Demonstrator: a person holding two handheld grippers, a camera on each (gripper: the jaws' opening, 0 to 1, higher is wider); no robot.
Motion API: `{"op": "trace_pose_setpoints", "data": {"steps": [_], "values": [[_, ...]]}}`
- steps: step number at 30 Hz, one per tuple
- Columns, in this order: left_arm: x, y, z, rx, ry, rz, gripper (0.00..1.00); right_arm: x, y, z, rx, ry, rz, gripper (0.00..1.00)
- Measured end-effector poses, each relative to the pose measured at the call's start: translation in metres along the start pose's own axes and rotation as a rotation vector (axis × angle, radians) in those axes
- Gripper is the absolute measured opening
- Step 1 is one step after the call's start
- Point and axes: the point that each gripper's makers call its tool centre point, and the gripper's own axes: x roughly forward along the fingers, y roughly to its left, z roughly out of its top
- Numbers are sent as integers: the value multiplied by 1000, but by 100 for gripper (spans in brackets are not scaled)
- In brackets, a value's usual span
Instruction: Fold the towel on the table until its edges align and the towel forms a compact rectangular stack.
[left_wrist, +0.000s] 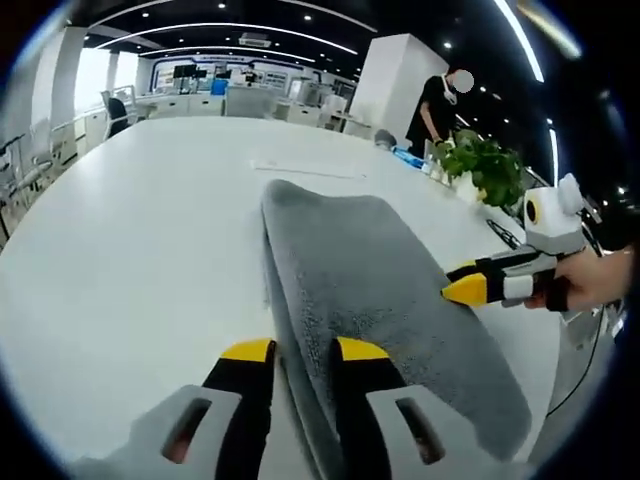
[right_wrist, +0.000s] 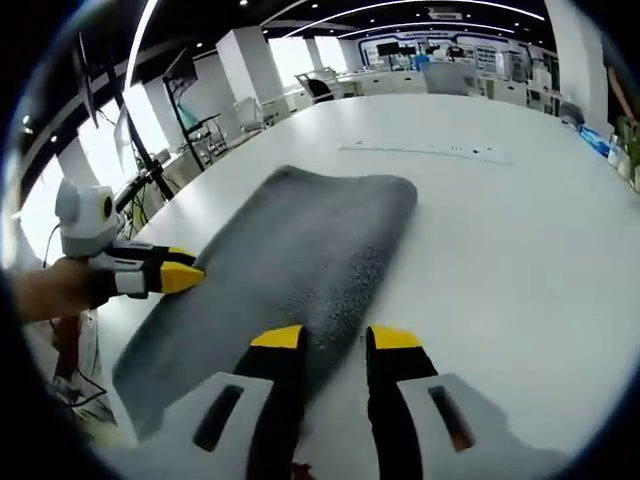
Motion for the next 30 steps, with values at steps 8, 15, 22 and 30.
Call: {"op": "trace_pose_setpoints", "data": {"steps": [8, 15, 22, 30], "values": [[3, -13, -4, 49, 19, -25, 11, 1, 0, 0, -7, -5, -7, 7], [5, -23, -4, 123, 29, -53, 10, -3, -7, 0, 8, -18, -32, 4], [10, -41, -4, 141, 32, -62, 10, -15, -21, -6, 16, -22, -51, 4], [20, -81, -7, 164, 47, -100, 9, -40, -51, -19, 49, -38, -99, 4]]}}
